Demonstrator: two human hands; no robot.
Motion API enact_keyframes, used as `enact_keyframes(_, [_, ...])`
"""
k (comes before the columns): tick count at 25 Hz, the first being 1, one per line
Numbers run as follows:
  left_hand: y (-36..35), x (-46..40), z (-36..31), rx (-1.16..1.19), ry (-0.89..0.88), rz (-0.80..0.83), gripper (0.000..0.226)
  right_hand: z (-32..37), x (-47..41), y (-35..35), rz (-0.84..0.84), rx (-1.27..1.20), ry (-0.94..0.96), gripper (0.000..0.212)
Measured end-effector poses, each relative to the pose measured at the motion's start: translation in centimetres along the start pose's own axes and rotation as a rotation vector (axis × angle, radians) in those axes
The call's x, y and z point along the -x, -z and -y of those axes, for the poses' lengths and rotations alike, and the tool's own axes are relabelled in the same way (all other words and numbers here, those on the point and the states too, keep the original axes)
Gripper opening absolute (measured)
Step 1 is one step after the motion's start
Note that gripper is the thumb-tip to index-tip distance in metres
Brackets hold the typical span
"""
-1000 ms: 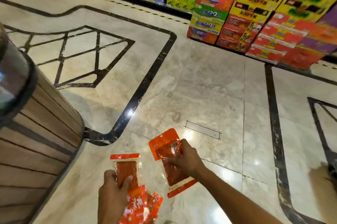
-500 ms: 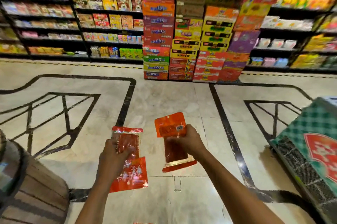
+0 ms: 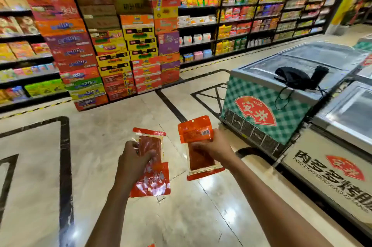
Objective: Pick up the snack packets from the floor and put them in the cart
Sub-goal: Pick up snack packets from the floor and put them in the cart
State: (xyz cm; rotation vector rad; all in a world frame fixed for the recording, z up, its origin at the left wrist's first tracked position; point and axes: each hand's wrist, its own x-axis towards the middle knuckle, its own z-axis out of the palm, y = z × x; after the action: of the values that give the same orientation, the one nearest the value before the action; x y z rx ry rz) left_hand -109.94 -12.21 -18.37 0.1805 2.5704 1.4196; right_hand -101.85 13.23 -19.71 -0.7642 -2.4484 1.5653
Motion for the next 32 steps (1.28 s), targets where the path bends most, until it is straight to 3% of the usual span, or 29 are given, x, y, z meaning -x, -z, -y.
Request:
enact_keyframes(2, [-3.8, 1.7, -2.6, -0.005, -0.044, 0.060, 0.059, -2.1, 2.3, 4.5, -0.073, -0.036, -0.025, 0.060])
enact_keyframes(5, [-11.3, 4.9, -7.1, -0.010, -0.111, 0.174, 0.062, -5.7, 6.3, 12.7, -0.174, -0.067, -0.060, 0.038])
enact_keyframes(8, [-19.2, 8.8, -11.8, -0.008, -0.160, 0.264, 0.057, -11.3, 10.3, 21.3, -0.305, -0.046, -0.107, 0.062])
enact_keyframes(10, [-24.5, 11.5, -14.4, -0.007, -0.215, 0.322, 0.050, -15.7, 13.0, 26.7, -0.367, -0.034, -0.142, 0.066])
enact_keyframes(15, [-38.2, 20.0, -20.0, -0.002, -0.302, 0.532, 0.046, -23.2, 22.3, 38.7, -0.596, -0.086, -0.260, 0.039])
enact_keyframes(21, [-54.8, 27.1, -24.5, 0.016, -0.357, 0.767, 0.043, -32.2, 30.4, 49.6, -0.805, -0.131, -0.364, 0.032])
enact_keyframes(25, [-65.3, 33.0, -27.8, -0.005, -0.387, 0.982, 0.048, -38.6, 35.8, 55.8, -0.968, -0.174, -0.489, 0.048])
enact_keyframes(29, [-73.5, 40.4, -30.3, -0.057, -0.443, 1.154, 0.045, -43.3, 42.2, 61.0, -1.061, -0.233, -0.555, 0.038])
enact_keyframes(32, [-78.7, 47.4, -32.1, -0.091, -0.459, 1.253, 0.039, -47.8, 48.0, 65.1, -1.132, -0.245, -0.582, 0.049])
